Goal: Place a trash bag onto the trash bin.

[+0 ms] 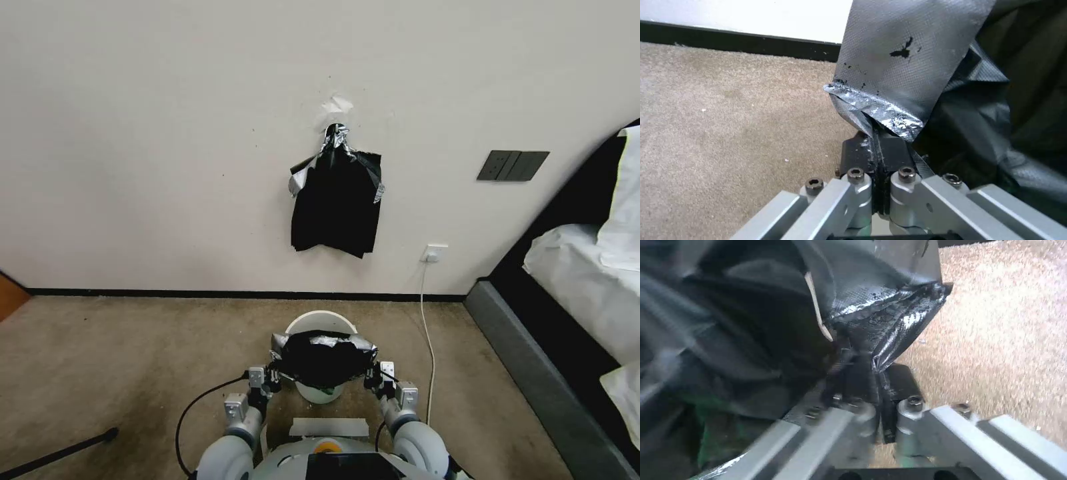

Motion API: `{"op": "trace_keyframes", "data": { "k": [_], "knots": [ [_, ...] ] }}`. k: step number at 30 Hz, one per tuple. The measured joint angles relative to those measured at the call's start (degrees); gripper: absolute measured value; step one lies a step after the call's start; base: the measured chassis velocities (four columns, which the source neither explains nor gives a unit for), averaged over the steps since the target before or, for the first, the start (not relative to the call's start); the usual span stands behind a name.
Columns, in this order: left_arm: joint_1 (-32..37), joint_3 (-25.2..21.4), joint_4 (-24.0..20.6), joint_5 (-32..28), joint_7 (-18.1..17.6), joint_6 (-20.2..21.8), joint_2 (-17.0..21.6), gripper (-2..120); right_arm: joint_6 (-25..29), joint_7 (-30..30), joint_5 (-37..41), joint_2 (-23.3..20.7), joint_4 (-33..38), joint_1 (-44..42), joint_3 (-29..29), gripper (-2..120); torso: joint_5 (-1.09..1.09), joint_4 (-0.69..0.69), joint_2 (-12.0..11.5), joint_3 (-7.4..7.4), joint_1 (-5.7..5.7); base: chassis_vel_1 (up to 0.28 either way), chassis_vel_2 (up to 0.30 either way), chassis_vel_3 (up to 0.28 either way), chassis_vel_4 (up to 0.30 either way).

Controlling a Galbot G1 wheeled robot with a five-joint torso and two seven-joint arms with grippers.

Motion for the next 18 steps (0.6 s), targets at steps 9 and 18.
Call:
{"op": "trace_keyframes", "data": {
  "k": [9, 18],
  "knots": [
    [4.1, -2.9, -1.8, 1.4, 1.0, 0.3, 0.1, 22, 0.0, -0.1, -0.9, -1.1, 3.5, -5.0, 1.1, 39, 0.01, 0.00, 0.0, 0.00, 0.00, 0.000, 0.000, 0.000, 0.000],
    [9.9, -6.7, -4.5, 5.9, 3.8, -2.2, 1.1, 59, 0.7, -0.7, -1.5, -1.7, 8.3, -9.8, 3.4, 74, 0.01, 0.00, 0.0, 0.00, 0.00, 0.000, 0.000, 0.000, 0.000]
  ]
}}
